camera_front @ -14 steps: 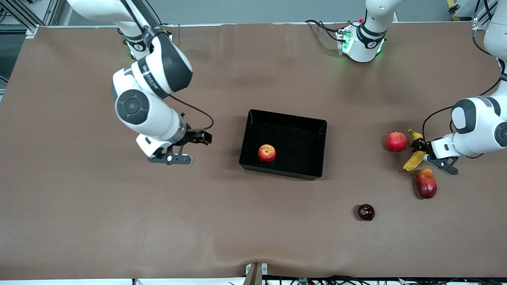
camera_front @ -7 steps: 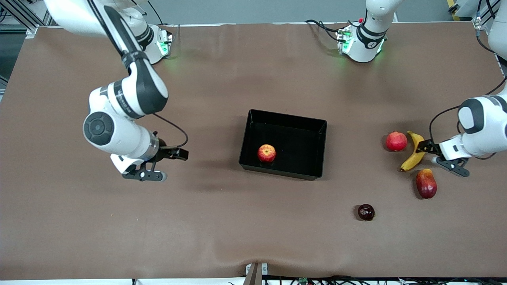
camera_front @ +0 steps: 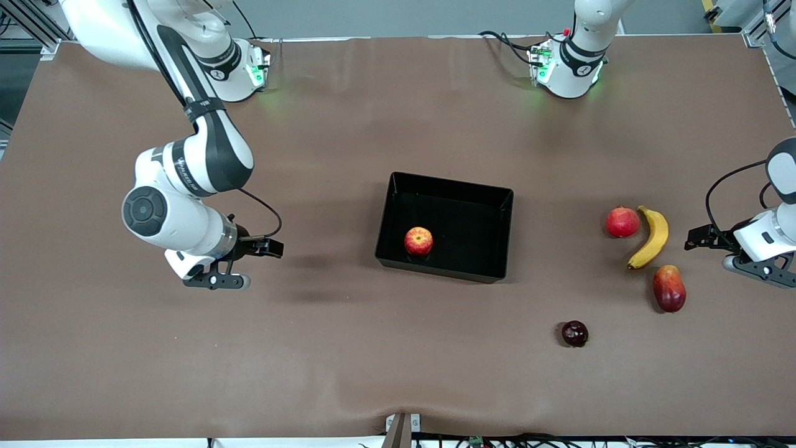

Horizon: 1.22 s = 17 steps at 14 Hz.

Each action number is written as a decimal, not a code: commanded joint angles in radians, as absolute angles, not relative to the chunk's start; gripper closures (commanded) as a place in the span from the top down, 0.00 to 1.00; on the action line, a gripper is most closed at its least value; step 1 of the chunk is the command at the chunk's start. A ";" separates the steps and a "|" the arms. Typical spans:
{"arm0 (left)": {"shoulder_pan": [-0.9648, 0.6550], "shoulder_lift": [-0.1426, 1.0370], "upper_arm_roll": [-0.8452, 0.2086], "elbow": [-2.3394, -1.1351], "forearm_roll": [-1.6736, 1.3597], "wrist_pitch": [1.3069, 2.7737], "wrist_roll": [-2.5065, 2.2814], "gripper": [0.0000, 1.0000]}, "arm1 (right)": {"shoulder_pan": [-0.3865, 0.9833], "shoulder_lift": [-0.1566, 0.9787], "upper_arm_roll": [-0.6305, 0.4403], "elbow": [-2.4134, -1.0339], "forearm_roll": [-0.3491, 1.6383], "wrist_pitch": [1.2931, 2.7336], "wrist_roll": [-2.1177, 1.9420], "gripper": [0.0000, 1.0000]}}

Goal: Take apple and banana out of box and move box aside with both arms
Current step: 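Move the left gripper back into the tray over the red apple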

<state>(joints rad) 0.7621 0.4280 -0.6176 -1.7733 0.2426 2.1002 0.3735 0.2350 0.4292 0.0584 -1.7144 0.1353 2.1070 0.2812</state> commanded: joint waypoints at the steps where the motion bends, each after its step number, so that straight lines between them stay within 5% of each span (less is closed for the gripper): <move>1: 0.772 0.390 -0.717 -1.776 0.229 2.043 0.189 1.00 | 0.229 0.387 0.069 -1.776 0.135 2.140 0.268 1.00; 7: 0.688 0.400 -0.910 -1.772 0.233 2.023 -0.217 1.00 | 0.221 0.391 0.069 -1.781 0.135 2.141 0.268 1.00; 13: 0.387 0.491 -0.891 -1.675 0.258 2.022 -0.641 1.00 | 0.219 0.394 0.067 -1.781 0.135 2.141 0.268 1.00; 17: 0.102 0.575 -0.728 -1.566 0.327 1.987 -0.816 1.00 | 0.219 0.394 0.067 -1.781 0.135 2.141 0.268 1.00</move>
<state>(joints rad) 0.2256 0.5072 -0.8055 -1.6591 0.2970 2.0325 -0.7604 0.2327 0.4224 0.0577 -1.7502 0.1353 2.1315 0.2810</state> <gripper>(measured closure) 0.000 0.000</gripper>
